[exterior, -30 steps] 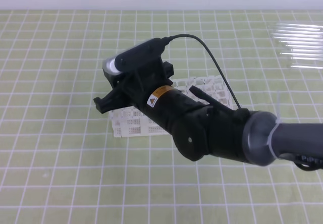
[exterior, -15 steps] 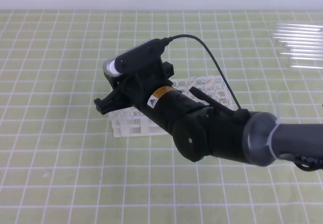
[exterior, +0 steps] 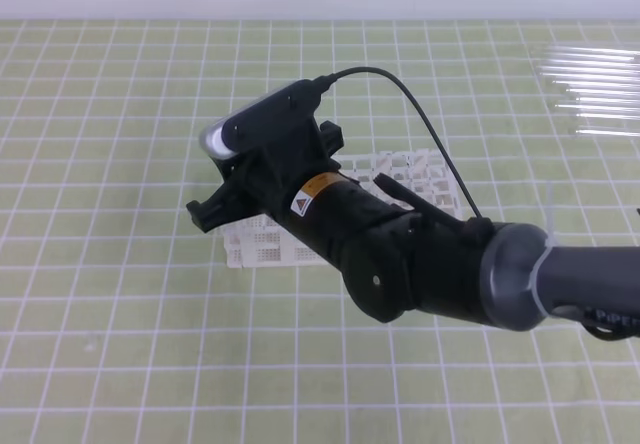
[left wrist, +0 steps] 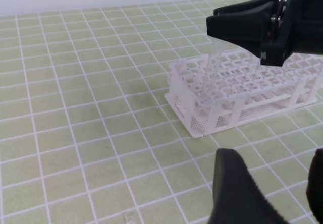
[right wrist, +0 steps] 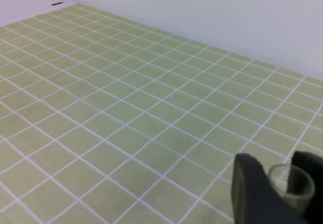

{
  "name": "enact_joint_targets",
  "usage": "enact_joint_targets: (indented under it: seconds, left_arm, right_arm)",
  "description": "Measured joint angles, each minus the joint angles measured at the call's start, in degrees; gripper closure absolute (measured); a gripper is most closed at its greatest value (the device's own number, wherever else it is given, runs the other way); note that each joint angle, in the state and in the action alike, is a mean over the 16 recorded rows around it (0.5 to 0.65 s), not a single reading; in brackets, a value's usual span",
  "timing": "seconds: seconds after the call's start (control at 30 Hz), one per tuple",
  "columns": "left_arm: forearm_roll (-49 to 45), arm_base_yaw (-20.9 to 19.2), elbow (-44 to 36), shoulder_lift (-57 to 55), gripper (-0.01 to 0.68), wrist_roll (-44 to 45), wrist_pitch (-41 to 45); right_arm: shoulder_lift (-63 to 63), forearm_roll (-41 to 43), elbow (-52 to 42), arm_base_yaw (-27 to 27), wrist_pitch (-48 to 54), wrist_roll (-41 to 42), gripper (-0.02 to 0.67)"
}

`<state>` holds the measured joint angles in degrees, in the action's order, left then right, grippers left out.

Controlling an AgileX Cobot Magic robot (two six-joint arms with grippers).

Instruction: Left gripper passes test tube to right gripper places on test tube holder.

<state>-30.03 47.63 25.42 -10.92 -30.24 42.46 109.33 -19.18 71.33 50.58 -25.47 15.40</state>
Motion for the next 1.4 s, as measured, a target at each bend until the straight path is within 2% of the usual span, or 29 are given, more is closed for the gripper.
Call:
enact_joint_targets:
  seconds: [0.4, 0.63, 0.73, 0.9, 1.2, 1.4]
  left_arm:
    - [0.03, 0.00, 0.00, 0.06, 0.387, 0.02, 0.11]
    - [0.00, 0.00, 0.00, 0.03, 0.387, 0.01, 0.08]
    - [0.00, 0.00, 0.00, 0.03, 0.386, 0.01, 0.08]
    - [-0.03, 0.00, 0.00, 0.00, 0.386, 0.01, 0.04]
    - [0.14, 0.01, -0.01, 0.17, 0.387, 0.05, 0.30]
    - [0.15, 0.01, -0.01, 0.17, 0.387, 0.06, 0.34]
  right_arm:
    - [-1.10, 0.00, 0.00, 0.29, 0.11, 0.00, 0.354]
    - [-5.57, -0.04, 0.00, 0.25, 1.76, 0.02, 0.333]
    - [-8.86, 0.03, 0.00, 0.13, 4.35, 0.15, 0.359]
    - [-15.66, 0.80, 0.00, -0.09, 11.75, 1.26, 0.448]
    - [-29.81, 5.67, -0.25, -3.17, 33.70, 3.78, 0.623]
    - [-39.16, 9.60, -3.63, -7.95, 42.04, 4.54, 0.660]
